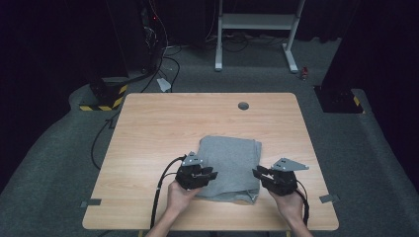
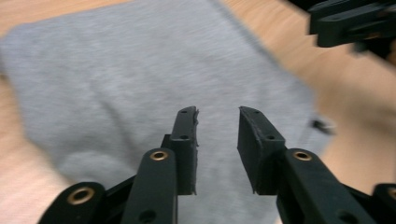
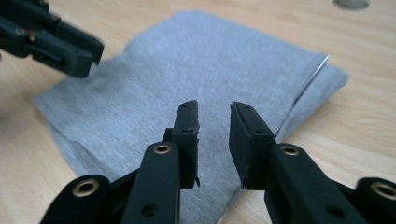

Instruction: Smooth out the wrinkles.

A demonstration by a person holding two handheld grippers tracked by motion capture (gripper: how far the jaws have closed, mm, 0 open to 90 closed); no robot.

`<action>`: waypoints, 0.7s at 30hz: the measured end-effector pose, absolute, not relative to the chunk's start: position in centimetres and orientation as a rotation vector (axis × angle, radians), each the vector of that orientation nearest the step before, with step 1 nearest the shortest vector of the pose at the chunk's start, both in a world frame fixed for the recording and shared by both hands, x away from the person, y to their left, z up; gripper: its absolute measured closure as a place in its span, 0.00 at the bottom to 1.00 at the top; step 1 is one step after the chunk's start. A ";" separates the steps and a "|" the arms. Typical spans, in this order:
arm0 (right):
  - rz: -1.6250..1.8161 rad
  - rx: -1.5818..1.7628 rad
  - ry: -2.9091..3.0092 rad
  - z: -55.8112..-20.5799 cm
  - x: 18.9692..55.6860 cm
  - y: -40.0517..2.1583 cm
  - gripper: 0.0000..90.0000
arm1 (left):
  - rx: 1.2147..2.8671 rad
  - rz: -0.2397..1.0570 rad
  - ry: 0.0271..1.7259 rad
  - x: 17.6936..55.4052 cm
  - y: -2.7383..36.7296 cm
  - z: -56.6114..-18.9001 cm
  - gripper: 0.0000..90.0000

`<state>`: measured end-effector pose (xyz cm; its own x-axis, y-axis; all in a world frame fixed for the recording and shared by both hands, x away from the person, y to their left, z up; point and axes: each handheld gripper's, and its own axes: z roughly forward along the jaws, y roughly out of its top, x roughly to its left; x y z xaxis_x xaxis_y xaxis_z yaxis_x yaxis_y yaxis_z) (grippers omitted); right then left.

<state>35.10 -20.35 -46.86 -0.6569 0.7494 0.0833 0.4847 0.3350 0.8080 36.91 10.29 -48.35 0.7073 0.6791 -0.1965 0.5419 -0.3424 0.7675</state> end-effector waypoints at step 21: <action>0.876 1.017 2.448 -51.0 33.3 -19.3 0.66 | 2.114 0.225 0.946 35.0 10.9 -50.8 0.66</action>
